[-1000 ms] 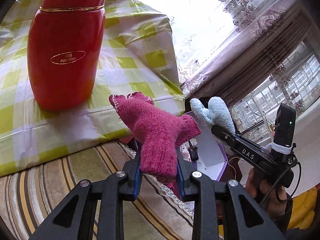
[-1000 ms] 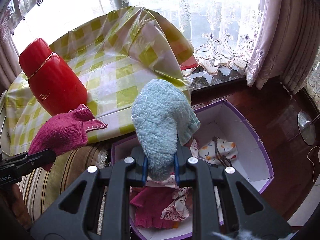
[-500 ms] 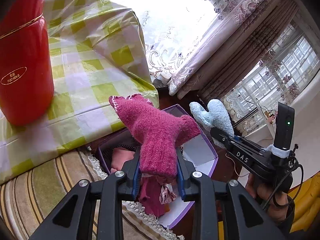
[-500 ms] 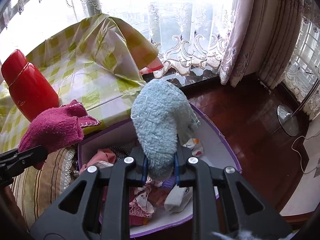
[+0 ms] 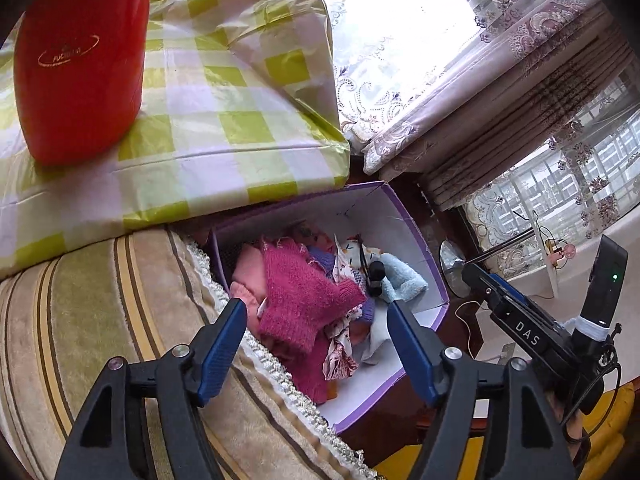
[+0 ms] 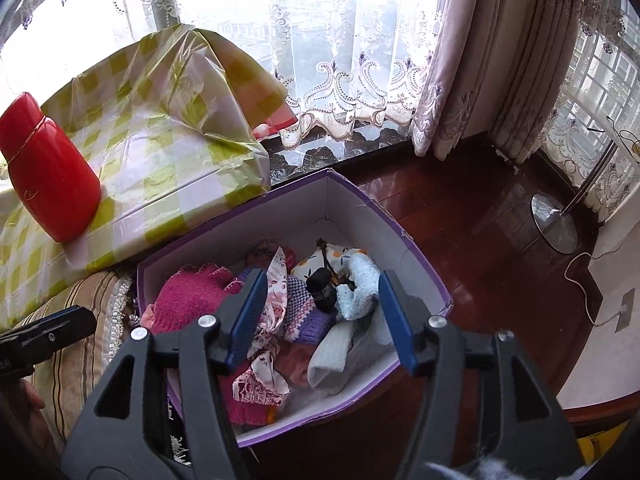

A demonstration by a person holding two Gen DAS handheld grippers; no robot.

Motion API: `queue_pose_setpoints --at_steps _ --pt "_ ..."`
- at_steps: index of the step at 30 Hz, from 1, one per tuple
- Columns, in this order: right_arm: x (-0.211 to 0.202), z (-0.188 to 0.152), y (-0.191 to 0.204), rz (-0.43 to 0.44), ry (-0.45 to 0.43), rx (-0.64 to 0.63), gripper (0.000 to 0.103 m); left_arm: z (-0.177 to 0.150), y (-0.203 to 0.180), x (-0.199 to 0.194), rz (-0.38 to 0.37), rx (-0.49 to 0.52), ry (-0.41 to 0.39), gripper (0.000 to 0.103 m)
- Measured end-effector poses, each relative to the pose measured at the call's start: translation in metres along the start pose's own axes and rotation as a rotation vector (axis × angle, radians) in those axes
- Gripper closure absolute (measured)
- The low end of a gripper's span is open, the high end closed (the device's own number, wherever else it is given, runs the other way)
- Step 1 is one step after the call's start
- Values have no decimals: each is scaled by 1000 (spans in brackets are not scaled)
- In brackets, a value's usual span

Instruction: Organize soft objects

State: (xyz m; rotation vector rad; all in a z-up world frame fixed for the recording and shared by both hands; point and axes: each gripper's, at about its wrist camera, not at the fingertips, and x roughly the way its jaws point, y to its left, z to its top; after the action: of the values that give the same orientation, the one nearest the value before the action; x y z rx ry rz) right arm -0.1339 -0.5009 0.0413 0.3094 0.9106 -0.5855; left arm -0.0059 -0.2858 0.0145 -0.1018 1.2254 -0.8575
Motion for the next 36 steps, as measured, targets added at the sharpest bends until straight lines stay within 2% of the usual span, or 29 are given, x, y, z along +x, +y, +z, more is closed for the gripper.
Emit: queue_pose_setpoints --at_steps 2,4,8,10,13,16,21,36 --pt "-3 -10 4 7 15 -8 41 -15 4 0 20 -10 24 29" --pt "-4 -21 9 13 30 -23 41 -25 -1 -7 42 38 -10 29" --pt "-4 -36 16 15 49 -33 41 -32 -4 -9 74 44 -33 29" --pt "-3 -38 17 22 51 -30 41 -34 -7 -2 87 73 -13 26" --pt "-4 -39 20 14 47 -35 41 -34 -12 3 99 114 6 18" --pt "-4 -38 20 7 48 -42 41 -33 -14 5 107 119 15 15" --pt "-2 -39 17 -8 52 -43 41 -32 -20 12 98 131 30 1" --pt "4 -41 16 -1 74 -48 41 -33 -22 16 120 137 34 1"
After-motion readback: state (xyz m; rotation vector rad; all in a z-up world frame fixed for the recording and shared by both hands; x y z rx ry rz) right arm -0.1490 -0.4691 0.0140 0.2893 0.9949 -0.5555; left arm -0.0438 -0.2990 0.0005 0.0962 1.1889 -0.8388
